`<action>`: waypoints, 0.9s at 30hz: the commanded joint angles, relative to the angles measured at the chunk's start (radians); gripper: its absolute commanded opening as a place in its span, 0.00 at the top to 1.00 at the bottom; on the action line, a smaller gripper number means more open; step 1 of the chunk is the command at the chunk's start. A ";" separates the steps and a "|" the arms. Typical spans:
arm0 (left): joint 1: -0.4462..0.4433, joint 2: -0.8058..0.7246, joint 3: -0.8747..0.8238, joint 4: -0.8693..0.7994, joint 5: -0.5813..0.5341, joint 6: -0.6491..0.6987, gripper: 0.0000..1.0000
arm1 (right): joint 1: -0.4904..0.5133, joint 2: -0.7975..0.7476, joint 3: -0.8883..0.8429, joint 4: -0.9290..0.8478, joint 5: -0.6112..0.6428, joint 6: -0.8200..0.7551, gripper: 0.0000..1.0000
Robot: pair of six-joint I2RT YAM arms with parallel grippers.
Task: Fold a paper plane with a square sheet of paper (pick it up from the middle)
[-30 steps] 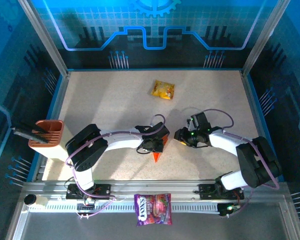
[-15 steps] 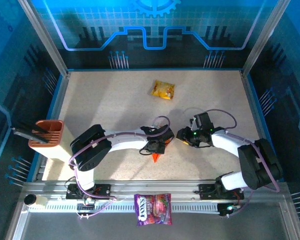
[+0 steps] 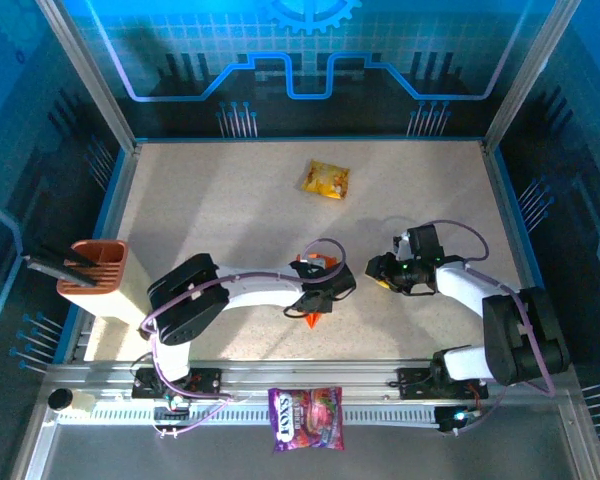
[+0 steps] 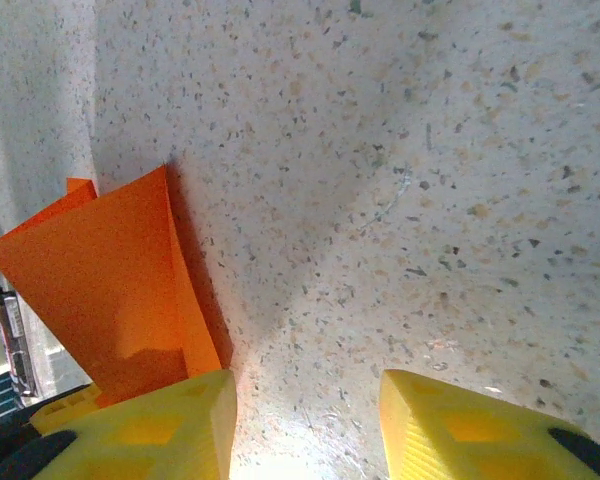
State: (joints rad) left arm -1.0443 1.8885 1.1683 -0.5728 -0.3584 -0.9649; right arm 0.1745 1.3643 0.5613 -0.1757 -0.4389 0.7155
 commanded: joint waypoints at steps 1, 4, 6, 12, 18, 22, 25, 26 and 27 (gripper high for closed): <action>-0.013 0.047 0.005 -0.123 -0.023 -0.064 0.56 | -0.015 0.015 0.002 -0.025 -0.047 -0.031 0.57; -0.014 0.056 0.007 -0.125 -0.025 -0.077 0.55 | -0.017 0.021 0.008 -0.021 -0.054 -0.036 0.57; -0.015 0.068 0.009 -0.125 -0.018 -0.085 0.54 | -0.019 0.023 0.011 -0.023 -0.059 -0.038 0.57; -0.020 0.087 0.020 -0.123 -0.009 -0.080 0.52 | -0.025 0.018 0.008 -0.029 -0.060 -0.044 0.57; -0.020 0.073 0.039 -0.145 -0.020 -0.072 0.51 | -0.027 0.009 0.009 -0.031 -0.059 -0.036 0.57; -0.020 0.045 0.110 -0.215 -0.051 -0.080 0.51 | -0.026 -0.008 0.019 -0.045 -0.052 -0.037 0.57; -0.025 0.012 0.145 -0.222 -0.058 -0.092 0.51 | -0.026 -0.024 0.029 -0.065 -0.033 -0.039 0.56; -0.023 0.001 0.153 -0.223 -0.062 -0.095 0.51 | -0.026 -0.029 0.032 -0.072 -0.023 -0.039 0.56; -0.025 -0.008 0.159 -0.232 -0.072 -0.104 0.51 | -0.026 -0.037 0.035 -0.080 -0.012 -0.039 0.56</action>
State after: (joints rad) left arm -1.0603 1.9213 1.2911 -0.7395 -0.3981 -1.0332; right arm 0.1619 1.3575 0.5663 -0.2070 -0.4709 0.6895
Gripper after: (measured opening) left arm 0.493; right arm 0.436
